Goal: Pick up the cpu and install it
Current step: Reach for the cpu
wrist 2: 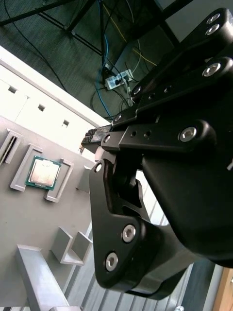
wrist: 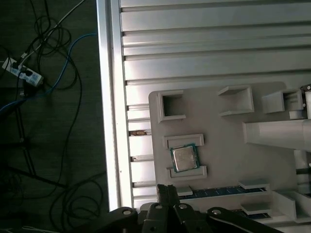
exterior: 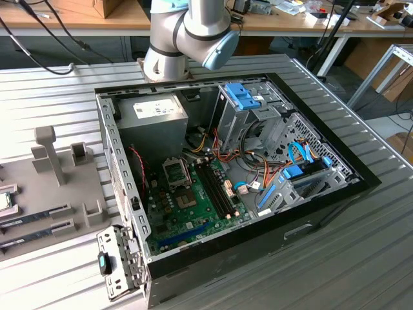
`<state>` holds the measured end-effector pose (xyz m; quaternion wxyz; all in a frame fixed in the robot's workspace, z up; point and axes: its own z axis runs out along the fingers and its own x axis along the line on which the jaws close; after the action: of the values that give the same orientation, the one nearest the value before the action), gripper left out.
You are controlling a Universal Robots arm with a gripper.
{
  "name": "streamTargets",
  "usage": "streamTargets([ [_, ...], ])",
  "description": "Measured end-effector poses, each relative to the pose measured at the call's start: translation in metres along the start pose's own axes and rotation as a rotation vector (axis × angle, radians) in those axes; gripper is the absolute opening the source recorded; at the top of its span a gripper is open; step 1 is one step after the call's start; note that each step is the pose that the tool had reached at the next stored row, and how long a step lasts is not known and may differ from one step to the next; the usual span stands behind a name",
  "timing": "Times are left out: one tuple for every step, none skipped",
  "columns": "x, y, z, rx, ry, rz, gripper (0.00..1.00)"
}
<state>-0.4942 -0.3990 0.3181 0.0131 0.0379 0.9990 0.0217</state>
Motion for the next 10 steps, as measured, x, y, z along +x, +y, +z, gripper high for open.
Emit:
streamTargets([
  [0.0, 0.0, 0.0006, 0.0, 0.0, 0.0, 0.11],
  [0.0, 0.0, 0.0011, 0.0, 0.0, 0.0, 0.11],
  [0.0, -0.0001, 0.0016, 0.0, 0.0, 0.0, 0.11],
  [0.0001, -0.0001, 0.0022, 0.0, 0.0, 0.0, 0.11],
  [0.0001, -0.0001, 0.0026, 0.0, 0.0, 0.0, 0.11],
  [0.0001, -0.0001, 0.0033, 0.0, 0.0001, 0.0, 0.11],
  [0.0001, -0.0002, 0.0039, 0.0, 0.0001, 0.0, 0.11],
  [0.0001, -0.0002, 0.0047, 0.0, 0.0, 0.0, 0.11],
  [0.0001, -0.0002, 0.0058, 0.0, 0.0001, 0.0, 0.11],
  [0.0001, -0.0003, 0.0064, 0.0, 0.0, 0.0, 0.11],
])
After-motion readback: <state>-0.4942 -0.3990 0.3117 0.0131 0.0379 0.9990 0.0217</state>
